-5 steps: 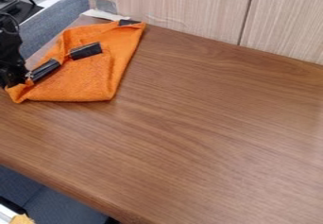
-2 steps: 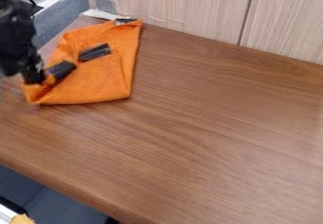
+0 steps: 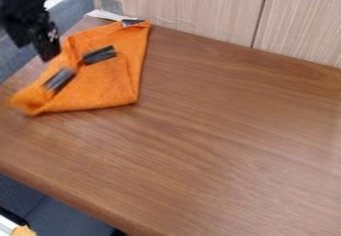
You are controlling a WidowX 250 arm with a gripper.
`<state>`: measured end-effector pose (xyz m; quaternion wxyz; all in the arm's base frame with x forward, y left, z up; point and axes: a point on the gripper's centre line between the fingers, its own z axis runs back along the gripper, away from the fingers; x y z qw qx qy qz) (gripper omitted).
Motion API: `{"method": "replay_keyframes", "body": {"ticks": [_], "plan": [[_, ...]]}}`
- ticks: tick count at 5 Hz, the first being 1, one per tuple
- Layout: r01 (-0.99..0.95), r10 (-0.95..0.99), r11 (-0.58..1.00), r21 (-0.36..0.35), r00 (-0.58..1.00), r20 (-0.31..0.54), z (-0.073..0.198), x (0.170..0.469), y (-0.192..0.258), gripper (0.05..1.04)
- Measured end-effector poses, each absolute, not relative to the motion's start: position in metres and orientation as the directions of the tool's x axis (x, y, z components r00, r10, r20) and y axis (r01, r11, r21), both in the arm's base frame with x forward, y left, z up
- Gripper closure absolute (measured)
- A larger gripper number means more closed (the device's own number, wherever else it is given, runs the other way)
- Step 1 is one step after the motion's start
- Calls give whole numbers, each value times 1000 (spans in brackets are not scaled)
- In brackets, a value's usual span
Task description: Unfold cloth from center to left
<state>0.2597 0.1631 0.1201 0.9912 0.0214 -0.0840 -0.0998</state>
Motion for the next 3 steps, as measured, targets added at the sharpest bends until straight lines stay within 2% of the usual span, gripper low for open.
{"method": "replay_keyframes", "body": {"ticks": [2,3], "plan": [[196,-213,976,94,952,221,150,258,155,82],[207,-218,976,70,942,256,151,259,153,82]]}}
